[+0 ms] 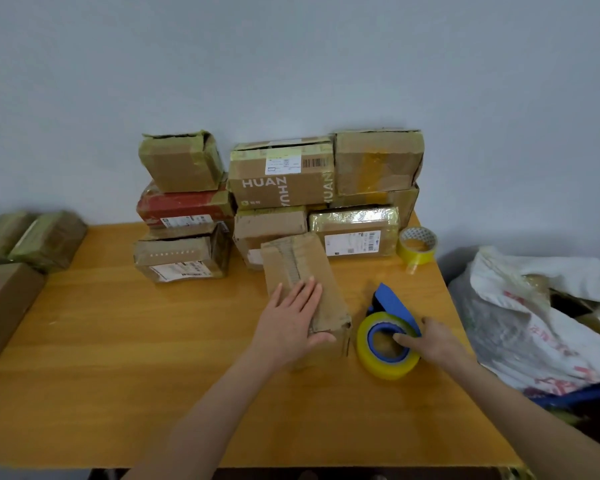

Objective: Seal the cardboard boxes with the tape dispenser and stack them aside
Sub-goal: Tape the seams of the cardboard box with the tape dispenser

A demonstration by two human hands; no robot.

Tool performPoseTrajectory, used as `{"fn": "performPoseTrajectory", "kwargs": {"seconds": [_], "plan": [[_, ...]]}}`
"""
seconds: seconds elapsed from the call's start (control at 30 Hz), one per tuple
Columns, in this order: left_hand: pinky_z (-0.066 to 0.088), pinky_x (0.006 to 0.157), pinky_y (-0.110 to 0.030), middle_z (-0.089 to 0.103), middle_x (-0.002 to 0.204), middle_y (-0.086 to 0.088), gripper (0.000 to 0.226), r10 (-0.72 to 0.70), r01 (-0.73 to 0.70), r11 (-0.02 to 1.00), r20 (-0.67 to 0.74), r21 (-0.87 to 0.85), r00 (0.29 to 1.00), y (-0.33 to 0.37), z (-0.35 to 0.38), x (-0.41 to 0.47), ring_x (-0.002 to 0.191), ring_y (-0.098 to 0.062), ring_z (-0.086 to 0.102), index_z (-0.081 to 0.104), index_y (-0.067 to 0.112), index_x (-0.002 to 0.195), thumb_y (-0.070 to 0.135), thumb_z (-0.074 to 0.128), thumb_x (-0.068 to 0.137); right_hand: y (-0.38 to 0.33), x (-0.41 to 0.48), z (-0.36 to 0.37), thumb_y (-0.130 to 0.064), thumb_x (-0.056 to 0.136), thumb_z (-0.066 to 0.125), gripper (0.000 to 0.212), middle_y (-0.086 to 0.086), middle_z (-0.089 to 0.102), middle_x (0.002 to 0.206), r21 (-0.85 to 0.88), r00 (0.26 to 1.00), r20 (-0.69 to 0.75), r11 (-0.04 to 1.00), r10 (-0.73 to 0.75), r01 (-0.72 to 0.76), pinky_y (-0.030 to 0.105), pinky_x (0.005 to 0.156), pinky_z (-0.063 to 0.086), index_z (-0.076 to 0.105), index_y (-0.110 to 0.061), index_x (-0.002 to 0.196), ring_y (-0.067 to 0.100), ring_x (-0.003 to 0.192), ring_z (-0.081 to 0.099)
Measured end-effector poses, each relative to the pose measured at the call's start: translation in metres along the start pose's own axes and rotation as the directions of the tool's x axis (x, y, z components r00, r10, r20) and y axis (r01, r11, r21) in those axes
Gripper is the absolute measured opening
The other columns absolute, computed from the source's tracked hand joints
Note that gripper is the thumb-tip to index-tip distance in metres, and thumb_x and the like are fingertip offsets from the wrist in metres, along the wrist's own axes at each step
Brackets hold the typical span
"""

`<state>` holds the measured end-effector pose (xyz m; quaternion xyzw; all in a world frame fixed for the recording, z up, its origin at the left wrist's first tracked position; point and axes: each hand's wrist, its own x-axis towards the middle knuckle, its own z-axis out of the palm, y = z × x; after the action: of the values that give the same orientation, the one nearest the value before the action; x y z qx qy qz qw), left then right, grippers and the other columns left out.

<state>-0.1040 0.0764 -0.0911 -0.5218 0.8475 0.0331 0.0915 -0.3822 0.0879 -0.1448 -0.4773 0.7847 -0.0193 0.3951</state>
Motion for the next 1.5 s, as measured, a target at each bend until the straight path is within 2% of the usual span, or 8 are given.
{"fn": "performPoseTrajectory", "kwargs": {"seconds": [0.3,0.6,0.73,0.93,1.03,1.17,1.33,1.5], "plan": [[-0.007,0.120,-0.045,-0.013,0.159,0.008,0.090,0.018,-0.018,1.000,0.003,0.017,1.000,-0.028,0.000,-0.003,0.148,-0.017,-0.007,-0.020,0.038,0.142,0.072,0.039,0.082,-0.009,0.019,0.004,-0.028,0.083,0.074,0.036,0.001,0.040,0.052,0.084,0.999,0.029,0.996,0.022,-0.025,0.026,0.042,0.027,0.046,-0.012,0.065,0.014,0.043,0.037],[-0.011,0.117,-0.042,-0.009,0.161,0.008,0.096,0.025,-0.026,1.000,-0.006,-0.016,1.000,-0.032,-0.005,-0.003,0.148,-0.017,-0.005,-0.013,0.040,0.147,0.066,0.052,0.081,-0.038,-0.008,-0.009,-0.009,0.082,0.069,0.017,0.015,0.062,0.086,0.560,0.962,0.262,0.800,0.073,-0.213,0.034,0.056,0.049,0.055,-0.006,0.090,0.029,0.070,0.060],[-0.003,0.121,-0.043,-0.003,0.161,0.009,0.099,-0.013,0.017,0.983,0.024,-0.181,1.000,-0.030,-0.019,-0.005,0.148,-0.015,0.001,-0.001,0.034,0.152,0.071,0.053,0.078,-0.049,-0.018,-0.038,-0.012,0.075,0.079,0.038,0.015,0.066,0.101,0.568,0.985,0.156,0.823,-0.077,-0.026,0.035,0.065,0.051,0.060,-0.003,0.107,0.028,0.082,0.063],[0.041,0.098,-0.027,0.051,0.139,0.001,0.067,-0.476,0.194,0.228,0.065,-0.954,0.877,-0.020,-0.067,0.002,0.123,-0.013,0.049,0.036,0.020,0.146,0.052,0.054,0.090,-0.087,-0.046,-0.109,-0.023,0.069,0.086,0.047,0.007,0.063,0.107,0.469,0.918,-0.044,0.803,-0.394,0.367,0.028,0.071,0.052,0.057,-0.018,0.106,0.021,0.092,0.065],[0.053,0.089,-0.033,0.060,0.121,-0.004,0.087,-0.334,0.242,-0.223,0.307,-0.944,0.891,-0.023,-0.082,0.002,0.105,-0.018,0.060,0.038,0.009,0.142,0.064,0.057,0.078,-0.111,-0.070,-0.130,-0.035,0.056,0.091,0.066,0.002,0.064,0.106,0.345,0.841,-0.024,0.785,-0.540,0.514,0.021,0.066,0.052,0.056,-0.023,0.110,0.012,0.085,0.068],[0.056,0.082,-0.035,0.071,0.111,-0.006,0.089,-0.172,0.320,-0.459,0.437,-0.828,0.883,-0.028,-0.089,-0.003,0.101,-0.021,0.069,0.054,0.008,0.128,0.071,0.057,0.065,-0.135,-0.093,-0.138,-0.044,0.049,0.085,0.072,-0.003,0.062,0.108,0.249,0.724,0.097,0.721,-0.683,0.646,0.024,0.073,0.052,0.054,-0.027,0.112,0.005,0.088,0.067],[0.055,0.065,-0.025,0.072,0.081,-0.002,0.029,-0.287,0.184,-0.431,0.328,-0.883,0.900,-0.040,-0.083,-0.020,0.073,-0.011,0.069,0.070,0.008,0.102,0.029,0.072,0.082,-0.148,-0.101,-0.128,-0.035,0.056,0.082,0.063,-0.002,0.059,0.109,0.129,0.624,0.209,0.654,-0.753,0.746,0.018,0.070,0.051,0.052,-0.029,0.111,0.002,0.087,0.064],[0.051,0.058,-0.019,0.069,0.078,-0.001,0.008,-0.516,0.194,-0.154,0.246,-0.969,0.821,-0.036,-0.077,-0.034,0.067,-0.007,0.065,0.069,0.014,0.092,0.020,0.064,0.091,-0.153,-0.103,-0.111,-0.050,0.058,0.083,0.069,-0.019,0.057,0.112,0.015,0.513,0.236,0.531,-0.825,0.847,0.018,0.078,0.053,0.051,-0.041,0.119,-0.001,0.099,0.059]]}}
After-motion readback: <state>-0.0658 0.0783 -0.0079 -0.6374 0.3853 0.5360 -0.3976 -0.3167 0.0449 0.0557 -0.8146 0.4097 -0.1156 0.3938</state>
